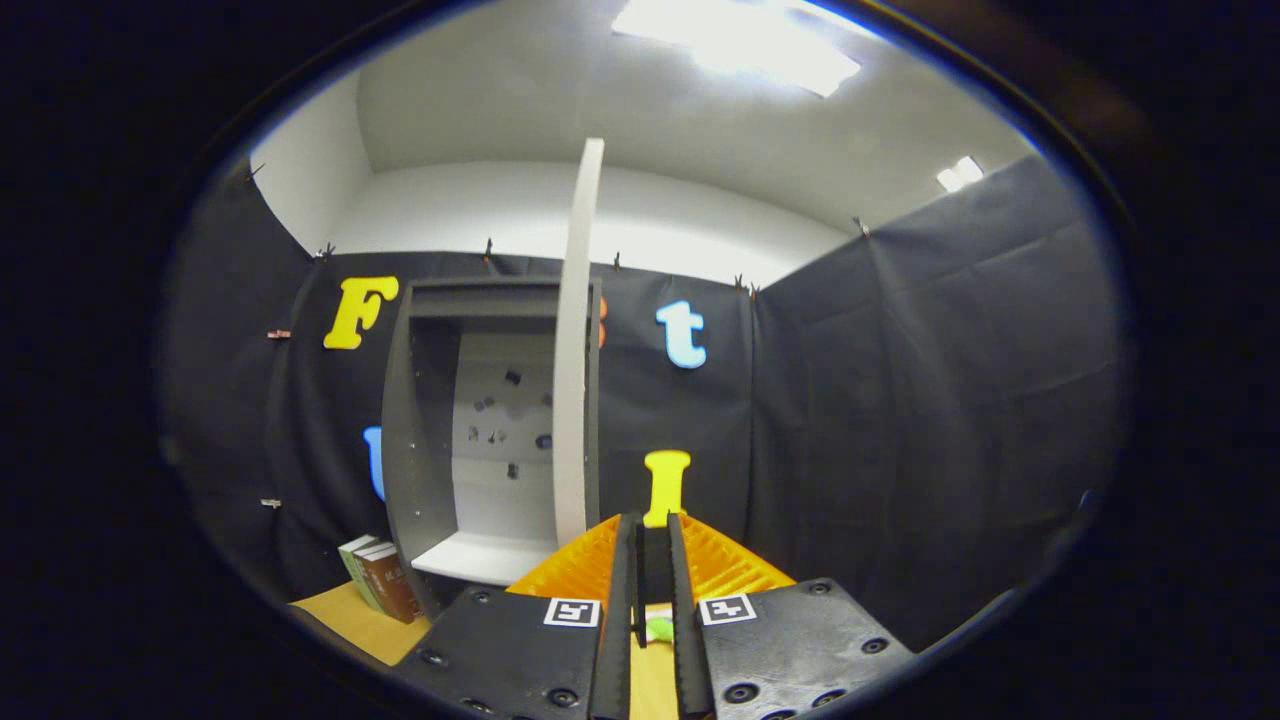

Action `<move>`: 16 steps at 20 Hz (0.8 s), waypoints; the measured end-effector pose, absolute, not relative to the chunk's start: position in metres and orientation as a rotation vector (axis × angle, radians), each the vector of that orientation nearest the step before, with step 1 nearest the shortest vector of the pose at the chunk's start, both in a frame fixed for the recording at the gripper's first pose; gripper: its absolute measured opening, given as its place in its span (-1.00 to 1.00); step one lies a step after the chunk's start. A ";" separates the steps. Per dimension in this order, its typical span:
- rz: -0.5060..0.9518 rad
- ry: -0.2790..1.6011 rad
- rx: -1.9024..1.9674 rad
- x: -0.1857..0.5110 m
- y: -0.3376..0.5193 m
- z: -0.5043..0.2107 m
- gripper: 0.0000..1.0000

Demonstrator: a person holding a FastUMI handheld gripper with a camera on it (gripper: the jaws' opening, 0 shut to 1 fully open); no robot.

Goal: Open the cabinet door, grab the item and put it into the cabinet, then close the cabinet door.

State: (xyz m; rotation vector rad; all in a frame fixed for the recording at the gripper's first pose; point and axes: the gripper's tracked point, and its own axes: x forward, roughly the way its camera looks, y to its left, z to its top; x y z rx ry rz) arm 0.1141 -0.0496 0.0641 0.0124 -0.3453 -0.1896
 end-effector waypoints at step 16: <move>0.060 0.125 0.152 0.136 0.094 -0.062 0.95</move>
